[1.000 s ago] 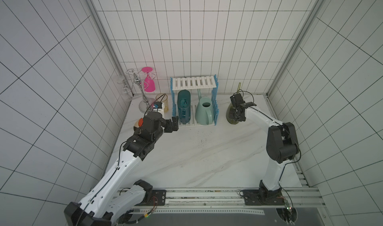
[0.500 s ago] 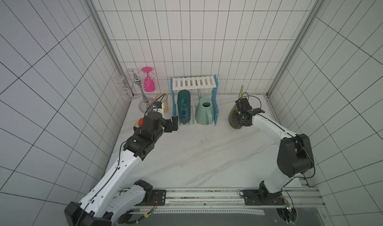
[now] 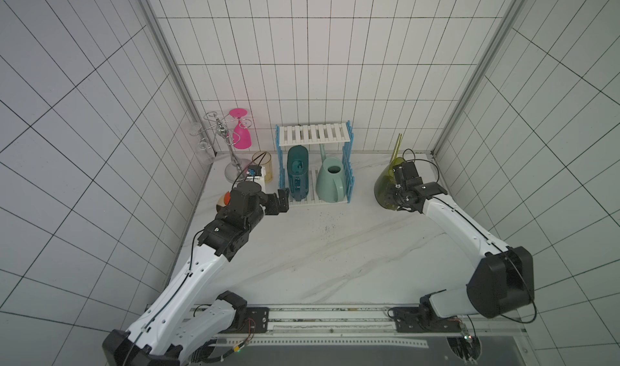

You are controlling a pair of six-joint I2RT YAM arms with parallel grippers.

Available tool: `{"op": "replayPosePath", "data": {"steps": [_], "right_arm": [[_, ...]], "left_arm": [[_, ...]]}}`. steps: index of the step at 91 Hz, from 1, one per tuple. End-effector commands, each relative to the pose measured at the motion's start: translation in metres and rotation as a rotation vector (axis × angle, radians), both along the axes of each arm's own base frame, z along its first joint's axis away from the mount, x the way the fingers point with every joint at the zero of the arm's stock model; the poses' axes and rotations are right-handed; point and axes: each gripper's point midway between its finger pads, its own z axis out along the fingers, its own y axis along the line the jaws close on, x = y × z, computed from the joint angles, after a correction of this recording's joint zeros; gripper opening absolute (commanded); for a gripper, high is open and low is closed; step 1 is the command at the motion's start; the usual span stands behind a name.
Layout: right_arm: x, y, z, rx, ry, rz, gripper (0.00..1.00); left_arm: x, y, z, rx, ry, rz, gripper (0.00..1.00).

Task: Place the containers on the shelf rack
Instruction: 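Pick up a container from the center of the board, then place the container on the shelf.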

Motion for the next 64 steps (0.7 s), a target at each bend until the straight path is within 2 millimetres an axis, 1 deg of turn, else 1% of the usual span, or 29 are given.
{"op": "replayPosePath", "data": {"steps": [1,12,24,32,41,48,50,56,64], "right_arm": [[-0.005,-0.004,0.032,0.010,-0.092,-0.009,0.00],[-0.011,-0.006,0.049,0.025,-0.136,-0.015,0.00],[-0.016,-0.006,0.058,0.022,-0.141,-0.008,0.00],[-0.020,-0.006,0.068,0.023,-0.162,-0.004,0.00],[-0.025,-0.005,0.089,0.034,-0.200,0.003,0.00],[-0.028,-0.001,0.111,0.056,-0.247,0.017,0.00],[-0.032,0.000,0.114,0.054,-0.242,0.025,0.00],[-0.037,0.007,0.130,0.061,-0.265,0.050,0.00],[-0.043,0.022,0.149,0.069,-0.298,0.093,0.00]], "left_arm": [[-0.004,-0.002,-0.006,-0.021,0.021,-0.014,0.99],[-0.004,-0.006,-0.010,-0.040,0.039,-0.026,0.99],[-0.004,-0.009,-0.011,-0.057,0.046,-0.035,0.99],[-0.005,-0.009,-0.011,-0.059,0.047,-0.036,0.99],[-0.006,-0.007,-0.009,-0.058,0.042,-0.028,0.99],[-0.007,-0.006,-0.007,-0.059,0.041,-0.025,0.99],[-0.007,-0.005,-0.006,-0.061,0.041,-0.024,0.99],[-0.009,-0.003,-0.005,-0.060,0.040,-0.017,0.99],[-0.011,0.001,-0.004,-0.066,0.034,-0.004,0.99]]}}
